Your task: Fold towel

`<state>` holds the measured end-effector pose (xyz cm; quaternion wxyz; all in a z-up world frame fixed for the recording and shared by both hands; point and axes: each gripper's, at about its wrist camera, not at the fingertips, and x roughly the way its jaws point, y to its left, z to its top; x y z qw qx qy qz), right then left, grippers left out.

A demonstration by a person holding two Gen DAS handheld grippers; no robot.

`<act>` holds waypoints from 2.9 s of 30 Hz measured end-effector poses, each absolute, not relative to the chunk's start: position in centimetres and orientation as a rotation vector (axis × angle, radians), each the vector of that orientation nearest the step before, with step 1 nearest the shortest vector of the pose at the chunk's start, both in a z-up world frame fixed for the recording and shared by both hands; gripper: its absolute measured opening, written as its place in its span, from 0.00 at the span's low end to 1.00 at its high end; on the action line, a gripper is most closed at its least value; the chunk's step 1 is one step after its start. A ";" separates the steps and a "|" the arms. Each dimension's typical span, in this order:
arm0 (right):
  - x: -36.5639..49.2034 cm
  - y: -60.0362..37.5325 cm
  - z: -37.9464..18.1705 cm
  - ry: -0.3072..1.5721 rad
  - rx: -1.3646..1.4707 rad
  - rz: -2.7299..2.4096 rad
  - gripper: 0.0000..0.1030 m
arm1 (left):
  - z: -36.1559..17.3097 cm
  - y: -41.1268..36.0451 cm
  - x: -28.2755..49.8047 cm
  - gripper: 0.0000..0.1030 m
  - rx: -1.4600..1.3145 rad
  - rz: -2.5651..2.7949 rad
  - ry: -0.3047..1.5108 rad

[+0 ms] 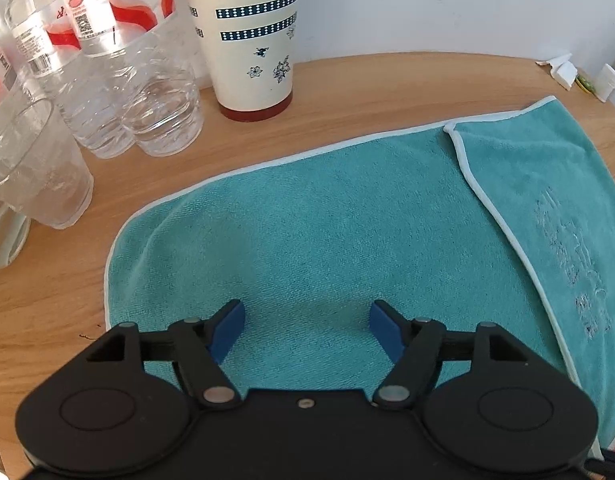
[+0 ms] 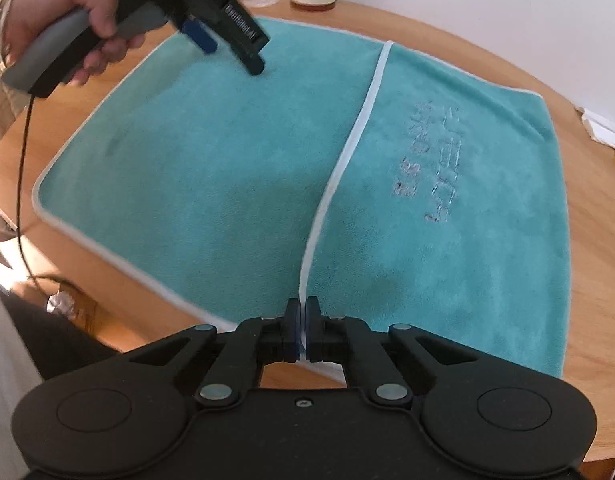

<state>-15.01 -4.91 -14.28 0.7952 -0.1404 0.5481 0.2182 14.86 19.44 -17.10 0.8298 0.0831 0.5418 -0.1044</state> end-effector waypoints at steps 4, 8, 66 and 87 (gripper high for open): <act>-15.1 -4.5 -14.3 1.175 -0.315 0.467 0.02 | -17.2 19.4 15.1 0.72 0.178 -0.231 1.155; -15.1 -4.6 -13.9 1.165 -0.312 0.463 0.17 | -17.0 19.8 15.1 0.73 0.169 -0.229 1.166; 10.9 3.4 -12.4 0.971 -0.225 0.850 0.32 | -14.0 29.4 -3.1 0.89 -0.331 0.525 1.206; 9.1 24.8 -16.2 0.888 -0.657 1.194 0.37 | -15.4 28.6 -5.7 0.75 -0.709 0.712 1.136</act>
